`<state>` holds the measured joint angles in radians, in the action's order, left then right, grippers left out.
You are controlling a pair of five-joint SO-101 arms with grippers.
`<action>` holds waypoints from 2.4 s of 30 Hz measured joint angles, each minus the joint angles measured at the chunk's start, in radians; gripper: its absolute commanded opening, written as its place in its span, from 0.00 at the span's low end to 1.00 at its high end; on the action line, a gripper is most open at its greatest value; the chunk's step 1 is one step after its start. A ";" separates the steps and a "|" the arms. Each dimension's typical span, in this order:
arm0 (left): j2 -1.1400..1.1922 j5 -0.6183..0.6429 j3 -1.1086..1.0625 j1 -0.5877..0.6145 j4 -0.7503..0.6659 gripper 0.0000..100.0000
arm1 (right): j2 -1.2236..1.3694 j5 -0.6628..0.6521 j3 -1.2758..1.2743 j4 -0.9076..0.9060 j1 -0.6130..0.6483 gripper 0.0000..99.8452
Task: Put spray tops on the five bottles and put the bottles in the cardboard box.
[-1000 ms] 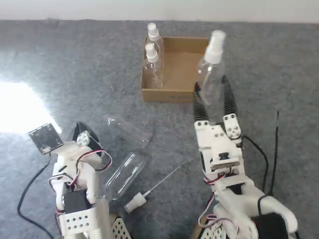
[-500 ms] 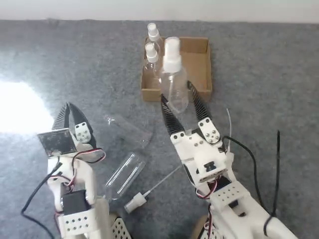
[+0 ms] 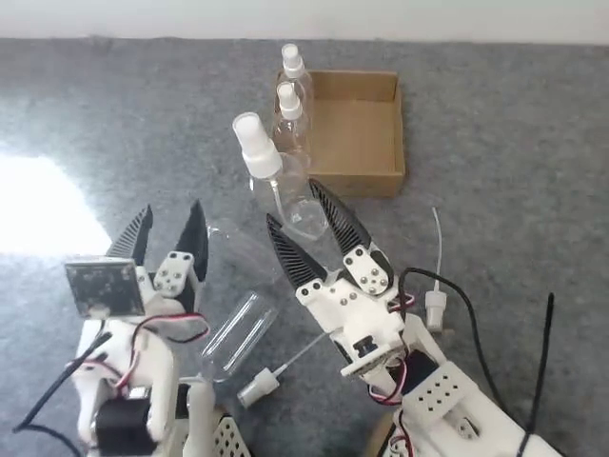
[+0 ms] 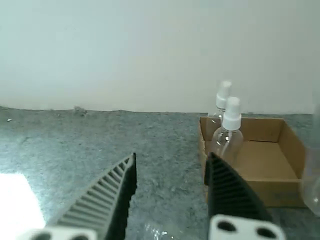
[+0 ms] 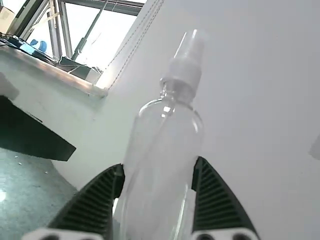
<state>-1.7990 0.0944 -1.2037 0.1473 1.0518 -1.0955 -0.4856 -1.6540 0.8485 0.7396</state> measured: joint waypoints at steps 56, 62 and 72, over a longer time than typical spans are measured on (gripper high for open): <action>-0.006 -0.094 0.282 -0.342 0.259 0.23 | -0.023 -0.040 -0.002 0.061 0.253 0.02; -0.006 -0.097 0.282 -0.342 0.258 0.23 | -0.023 -0.040 -0.002 0.061 0.270 0.02; -0.006 -0.100 0.281 -0.388 0.258 0.23 | -0.025 -0.040 -0.002 0.040 0.278 0.02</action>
<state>-1.8052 -0.0054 -0.9229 -0.2409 1.3096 -1.1201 -0.5255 -1.6556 0.8884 1.0173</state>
